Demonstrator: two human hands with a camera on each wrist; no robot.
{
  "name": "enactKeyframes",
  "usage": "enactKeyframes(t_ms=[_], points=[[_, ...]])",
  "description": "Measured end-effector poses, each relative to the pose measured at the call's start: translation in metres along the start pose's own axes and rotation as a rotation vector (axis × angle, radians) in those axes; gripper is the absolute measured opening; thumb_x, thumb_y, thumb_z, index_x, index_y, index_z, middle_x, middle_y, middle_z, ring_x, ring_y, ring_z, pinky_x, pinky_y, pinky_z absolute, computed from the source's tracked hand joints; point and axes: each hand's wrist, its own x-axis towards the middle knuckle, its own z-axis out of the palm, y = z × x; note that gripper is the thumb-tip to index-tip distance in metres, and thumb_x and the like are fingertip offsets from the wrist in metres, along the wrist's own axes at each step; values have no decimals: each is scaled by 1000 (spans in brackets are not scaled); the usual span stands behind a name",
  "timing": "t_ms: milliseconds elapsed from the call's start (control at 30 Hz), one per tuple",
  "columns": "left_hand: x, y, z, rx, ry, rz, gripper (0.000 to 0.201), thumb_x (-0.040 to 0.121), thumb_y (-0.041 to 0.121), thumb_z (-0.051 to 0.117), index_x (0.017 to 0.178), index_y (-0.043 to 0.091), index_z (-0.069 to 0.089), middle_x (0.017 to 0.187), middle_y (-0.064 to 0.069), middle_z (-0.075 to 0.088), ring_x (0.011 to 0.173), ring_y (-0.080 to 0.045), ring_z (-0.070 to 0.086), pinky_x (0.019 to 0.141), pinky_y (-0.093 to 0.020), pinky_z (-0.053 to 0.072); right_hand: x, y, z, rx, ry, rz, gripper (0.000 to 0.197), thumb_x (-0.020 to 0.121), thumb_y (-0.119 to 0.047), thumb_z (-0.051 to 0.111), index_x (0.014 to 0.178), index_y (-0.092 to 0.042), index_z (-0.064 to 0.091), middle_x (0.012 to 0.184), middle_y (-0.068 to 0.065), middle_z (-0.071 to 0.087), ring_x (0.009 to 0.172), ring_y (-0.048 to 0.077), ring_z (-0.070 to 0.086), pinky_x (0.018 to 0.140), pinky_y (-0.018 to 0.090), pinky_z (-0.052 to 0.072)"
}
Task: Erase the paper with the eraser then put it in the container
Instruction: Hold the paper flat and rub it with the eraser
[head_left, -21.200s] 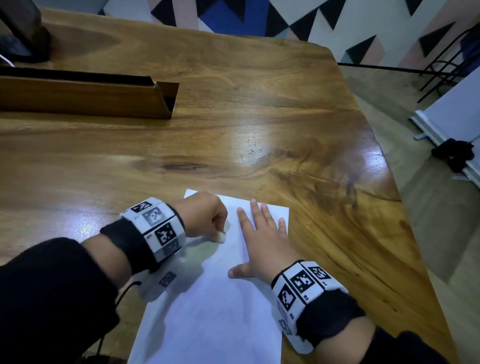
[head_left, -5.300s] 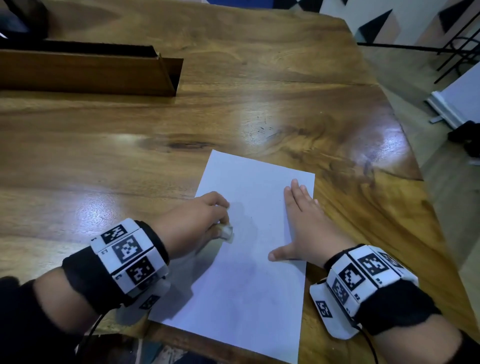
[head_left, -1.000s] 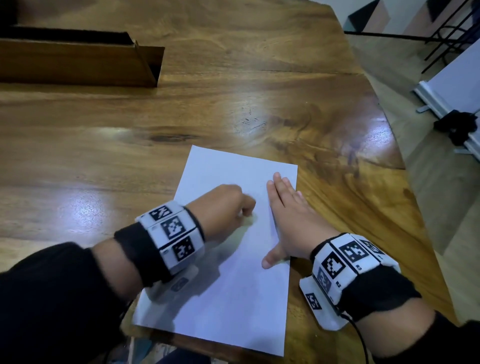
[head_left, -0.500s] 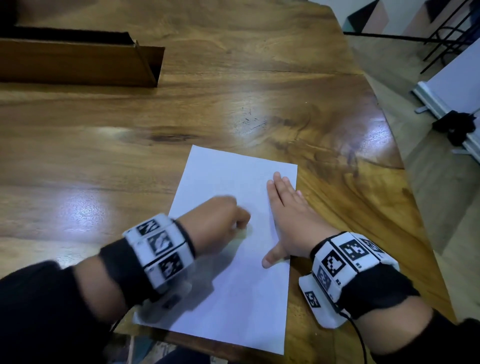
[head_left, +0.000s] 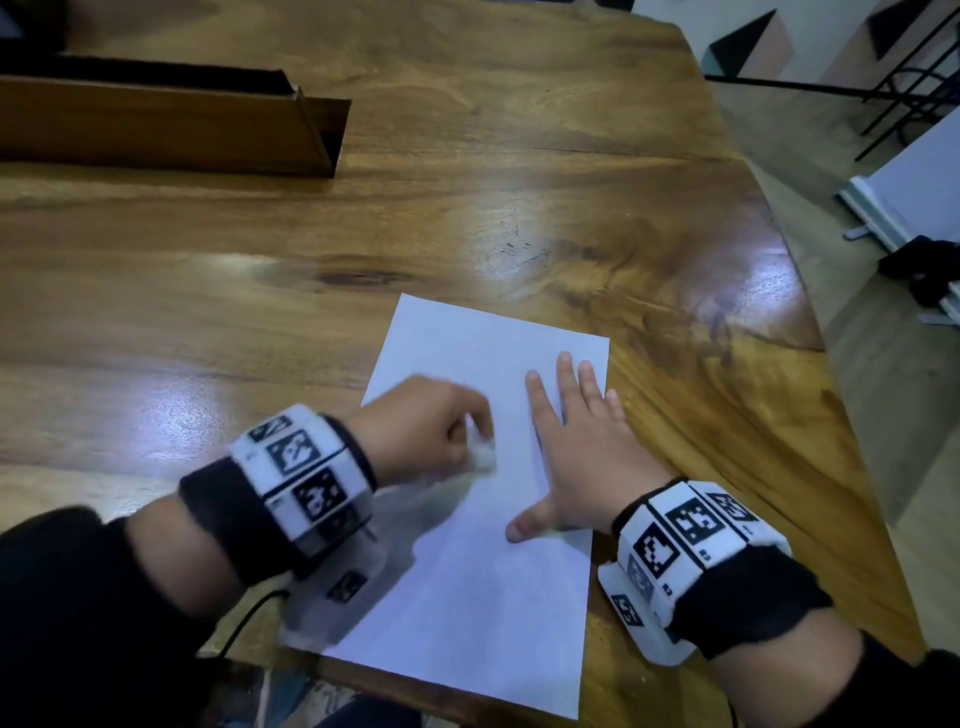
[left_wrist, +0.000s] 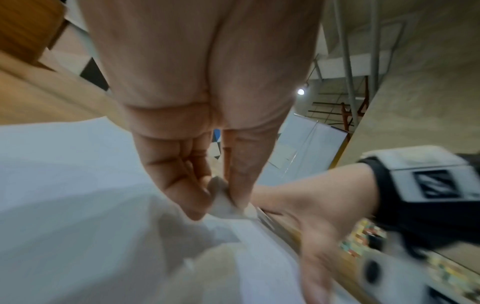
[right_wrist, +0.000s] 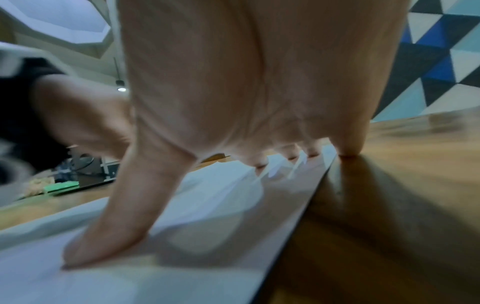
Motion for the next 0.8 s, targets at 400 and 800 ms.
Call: enactKeyframes(t_ms=[400, 800], points=[[3, 7, 4, 176, -294, 81, 11, 75, 24, 68, 82, 16, 69, 64, 10, 55, 62, -8, 48, 55, -18, 35, 0, -3, -2, 12, -19, 10, 149, 55, -72, 74, 146, -14, -29, 147, 18, -41, 138, 35, -35, 117, 51, -9], [11, 9, -3, 157, -261, 56, 10, 75, 22, 67, 84, 19, 69, 61, 13, 50, 65, -7, 49, 59, -22, 37, 0, -2, -1, 2, -20, 11, 149, 55, -72, 74, 145, -14, -30, 147, 18, -42, 137, 36, -36, 116, 51, -10]])
